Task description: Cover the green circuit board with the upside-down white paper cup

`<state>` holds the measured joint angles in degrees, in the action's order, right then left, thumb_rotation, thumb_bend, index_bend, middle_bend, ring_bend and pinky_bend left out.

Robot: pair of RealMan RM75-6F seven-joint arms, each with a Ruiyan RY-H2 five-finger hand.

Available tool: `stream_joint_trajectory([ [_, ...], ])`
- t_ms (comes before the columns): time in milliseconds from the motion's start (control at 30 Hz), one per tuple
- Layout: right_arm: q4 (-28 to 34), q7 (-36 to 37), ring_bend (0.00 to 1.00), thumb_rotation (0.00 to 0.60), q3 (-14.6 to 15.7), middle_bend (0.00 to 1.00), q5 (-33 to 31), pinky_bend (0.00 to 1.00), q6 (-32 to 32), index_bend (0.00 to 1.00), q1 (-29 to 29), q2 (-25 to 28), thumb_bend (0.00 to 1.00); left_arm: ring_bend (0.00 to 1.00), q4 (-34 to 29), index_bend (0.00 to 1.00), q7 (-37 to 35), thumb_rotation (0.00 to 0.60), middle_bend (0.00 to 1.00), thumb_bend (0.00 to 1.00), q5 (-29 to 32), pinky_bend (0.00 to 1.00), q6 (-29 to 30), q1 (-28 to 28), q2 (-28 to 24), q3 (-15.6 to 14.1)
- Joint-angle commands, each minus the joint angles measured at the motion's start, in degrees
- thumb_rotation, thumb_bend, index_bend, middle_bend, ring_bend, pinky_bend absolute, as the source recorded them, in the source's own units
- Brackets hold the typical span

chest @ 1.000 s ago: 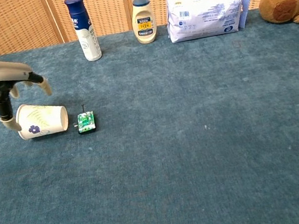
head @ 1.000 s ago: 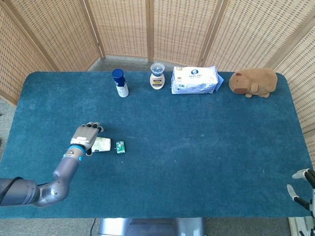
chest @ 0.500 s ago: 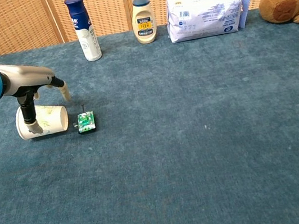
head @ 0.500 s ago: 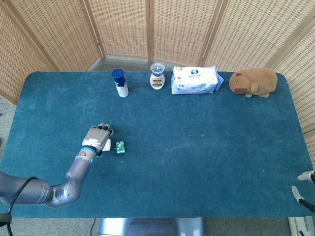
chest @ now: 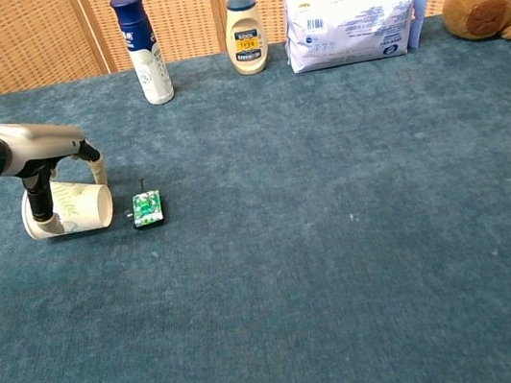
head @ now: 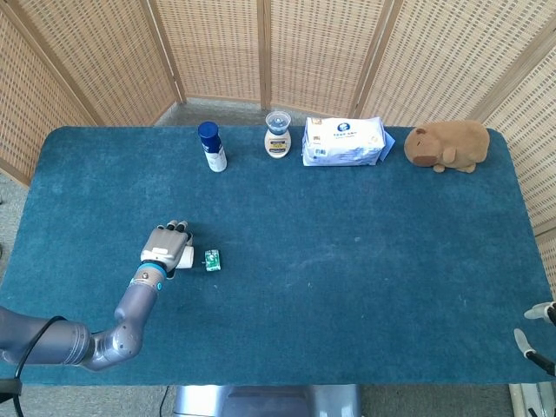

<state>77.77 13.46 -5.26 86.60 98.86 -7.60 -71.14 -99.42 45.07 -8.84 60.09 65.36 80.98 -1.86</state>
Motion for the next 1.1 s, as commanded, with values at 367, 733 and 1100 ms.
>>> stream_joint_trajectory([
  [367,0.51,-0.06,0.47,0.6,-0.06,0.44,0.08,0.37,0.43,0.48,-0.32,0.26,0.31,0.0,1.75,0.5,1.39,0.599,0.11,0.26,-0.85,0.18,1.34,-1.49,2.08,0.99],
  [733,0.71,-0.03,0.47,0.6,-0.06,0.44,0.82,0.37,0.63,0.48,-0.08,-0.01,0.31,0.0,-3.84,0.5,-19.61,0.6,0.15,0.25,-10.11,0.19,-4.99,-10.07,-7.22,10.82],
  [1100,0.5,0.02,0.47,0.6,-0.13,0.44,1.3,0.37,0.55,0.48,0.37,-0.4,0.31,0.0,-3.79,0.5,-47.06,0.599,0.15,0.25,-15.88,0.19,-21.37,-19.98,-12.14,20.77],
])
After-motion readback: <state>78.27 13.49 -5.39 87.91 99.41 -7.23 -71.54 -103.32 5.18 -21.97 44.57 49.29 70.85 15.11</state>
